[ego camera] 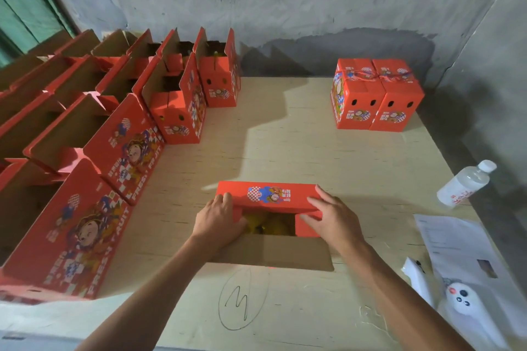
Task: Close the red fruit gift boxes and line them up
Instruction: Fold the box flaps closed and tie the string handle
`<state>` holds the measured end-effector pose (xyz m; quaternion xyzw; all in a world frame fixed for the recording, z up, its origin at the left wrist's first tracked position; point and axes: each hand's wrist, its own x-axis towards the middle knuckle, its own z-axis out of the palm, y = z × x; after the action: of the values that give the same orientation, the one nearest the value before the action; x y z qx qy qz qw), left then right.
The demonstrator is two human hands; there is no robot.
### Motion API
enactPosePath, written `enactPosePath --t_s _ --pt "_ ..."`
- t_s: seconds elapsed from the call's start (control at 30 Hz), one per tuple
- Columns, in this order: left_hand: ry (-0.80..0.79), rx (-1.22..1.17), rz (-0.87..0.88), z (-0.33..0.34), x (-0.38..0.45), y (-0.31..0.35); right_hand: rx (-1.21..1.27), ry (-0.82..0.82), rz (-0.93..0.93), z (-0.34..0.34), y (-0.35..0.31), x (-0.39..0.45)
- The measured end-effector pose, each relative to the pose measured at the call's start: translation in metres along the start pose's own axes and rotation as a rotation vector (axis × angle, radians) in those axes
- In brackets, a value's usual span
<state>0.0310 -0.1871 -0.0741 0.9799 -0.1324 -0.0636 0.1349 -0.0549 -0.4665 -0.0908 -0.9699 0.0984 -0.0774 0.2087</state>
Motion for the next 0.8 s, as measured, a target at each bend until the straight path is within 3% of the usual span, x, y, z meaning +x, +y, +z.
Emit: enactPosePath --t_s 0.13,0.3,0.67,0.8 --pt "0.203 -0.191 -0.005 0.007 -0.014 -0.007 -0.446 -0.176 -0.007 -0.006 -0.04 0.013" --pt "0.339 -0.407 0.048 0.014 -0.023 -0.012 -0.659 -0.25 0.098 0.013 -0.081 0.006" --pt "0.295 -0.45 0.283 0.015 -0.023 -0.034 -0.444 -0.099 0.146 0.013 -0.065 -0.004" --pt "0.201 -0.485 0.501 -0.002 -0.033 -0.064 -0.106 -0.008 0.018 0.004 -0.033 -0.023"
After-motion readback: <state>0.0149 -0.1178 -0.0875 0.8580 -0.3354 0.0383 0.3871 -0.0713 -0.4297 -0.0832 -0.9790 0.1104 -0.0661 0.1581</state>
